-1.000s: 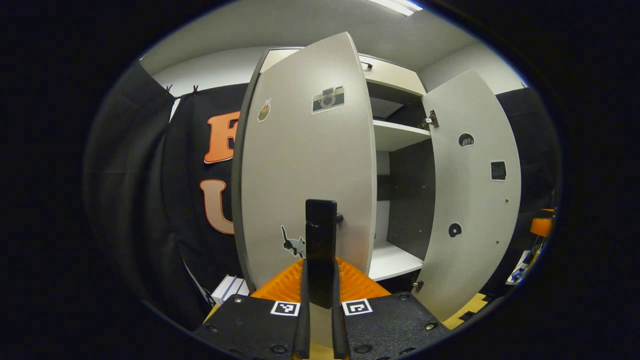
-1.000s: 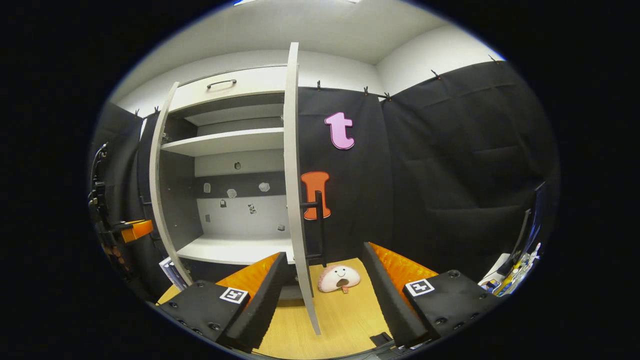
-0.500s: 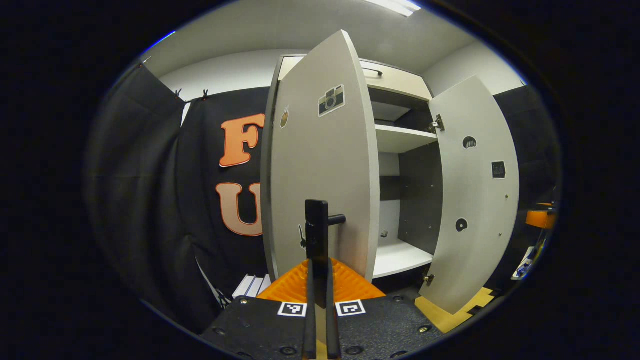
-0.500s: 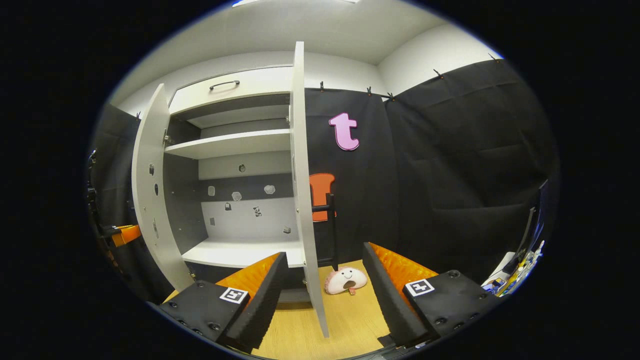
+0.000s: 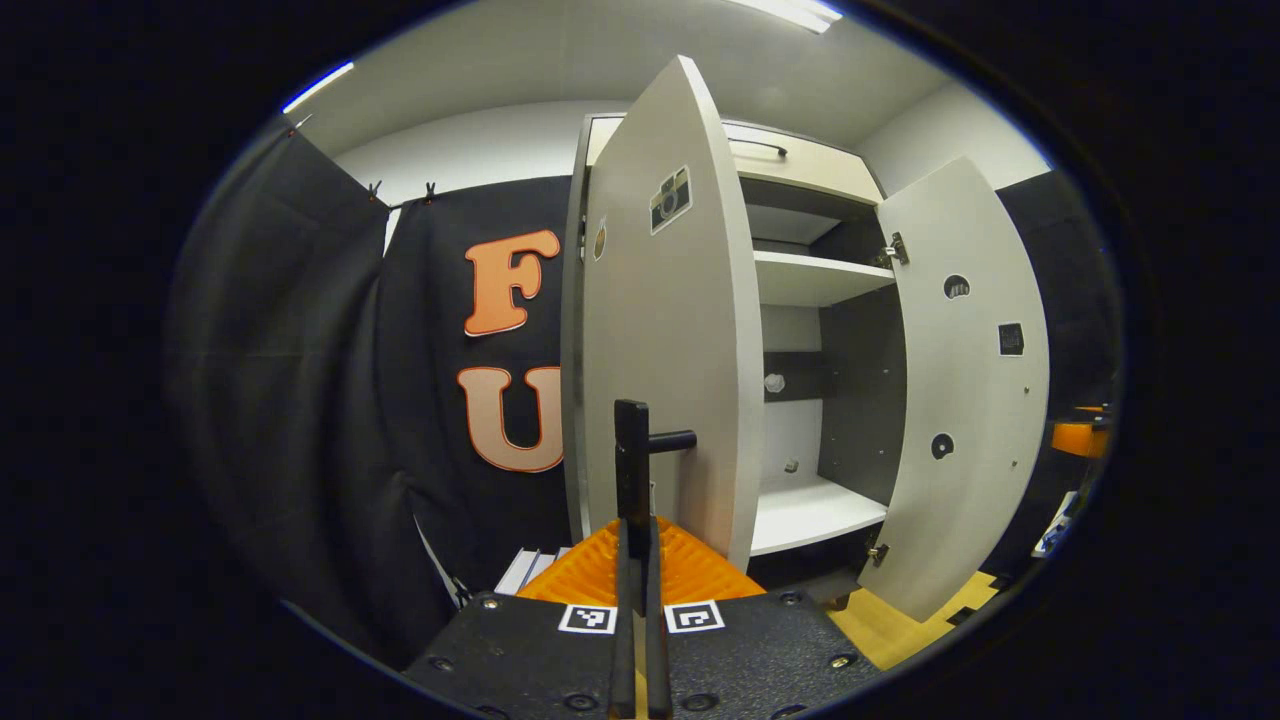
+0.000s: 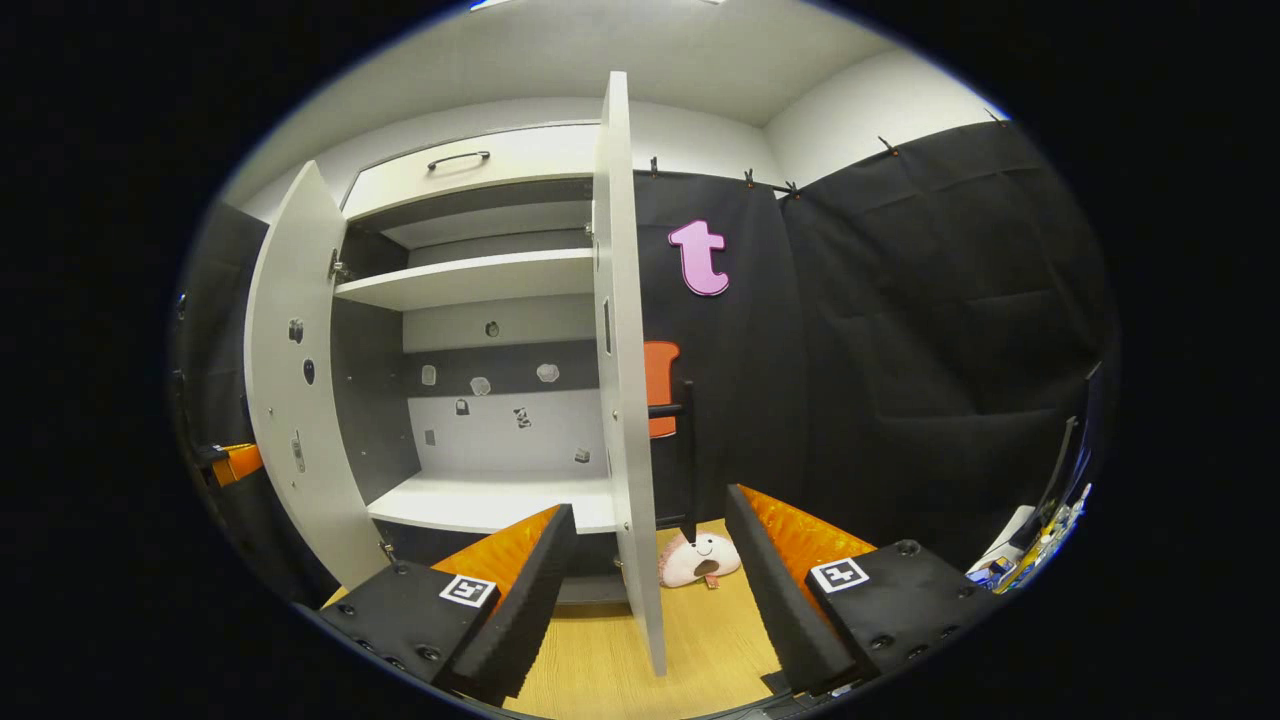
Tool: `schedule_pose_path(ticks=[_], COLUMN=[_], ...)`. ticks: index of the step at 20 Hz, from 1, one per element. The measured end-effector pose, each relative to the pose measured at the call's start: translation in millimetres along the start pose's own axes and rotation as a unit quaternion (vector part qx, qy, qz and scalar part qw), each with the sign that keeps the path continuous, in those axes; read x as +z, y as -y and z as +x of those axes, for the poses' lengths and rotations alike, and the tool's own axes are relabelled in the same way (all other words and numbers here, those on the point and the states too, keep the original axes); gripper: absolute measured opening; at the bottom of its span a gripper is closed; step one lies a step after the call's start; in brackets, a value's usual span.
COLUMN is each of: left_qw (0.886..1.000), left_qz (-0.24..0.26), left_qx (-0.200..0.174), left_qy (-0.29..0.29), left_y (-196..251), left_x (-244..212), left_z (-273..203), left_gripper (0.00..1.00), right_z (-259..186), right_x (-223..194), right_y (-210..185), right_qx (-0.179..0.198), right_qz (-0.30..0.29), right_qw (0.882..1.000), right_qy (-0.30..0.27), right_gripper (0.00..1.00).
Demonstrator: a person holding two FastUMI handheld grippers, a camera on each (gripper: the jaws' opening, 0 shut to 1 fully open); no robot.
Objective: Open the right door of the double-door shoe cabinet with the right hand, and open the left door with the left hand.
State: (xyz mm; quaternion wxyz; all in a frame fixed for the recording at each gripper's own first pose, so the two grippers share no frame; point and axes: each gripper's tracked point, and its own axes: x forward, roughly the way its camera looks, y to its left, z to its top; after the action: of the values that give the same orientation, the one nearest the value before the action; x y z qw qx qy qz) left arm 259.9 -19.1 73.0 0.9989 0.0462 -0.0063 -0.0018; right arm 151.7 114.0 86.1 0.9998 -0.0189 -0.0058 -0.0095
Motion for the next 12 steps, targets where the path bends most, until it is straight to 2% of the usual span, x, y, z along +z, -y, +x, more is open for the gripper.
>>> schedule_pose_path(ticks=[12], left_qw=[0.998], left_qz=[0.010], left_qx=[0.055], left_qy=[-0.006], left_y=[-22], left_x=[-5], left_z=[-5], left_gripper=[0.02], right_z=[2], right_x=[-3], right_y=[-1], right_qx=[0.001], right_qz=[-0.003], right_qw=[1.000], right_qy=[-0.007], right_gripper=[0.98])
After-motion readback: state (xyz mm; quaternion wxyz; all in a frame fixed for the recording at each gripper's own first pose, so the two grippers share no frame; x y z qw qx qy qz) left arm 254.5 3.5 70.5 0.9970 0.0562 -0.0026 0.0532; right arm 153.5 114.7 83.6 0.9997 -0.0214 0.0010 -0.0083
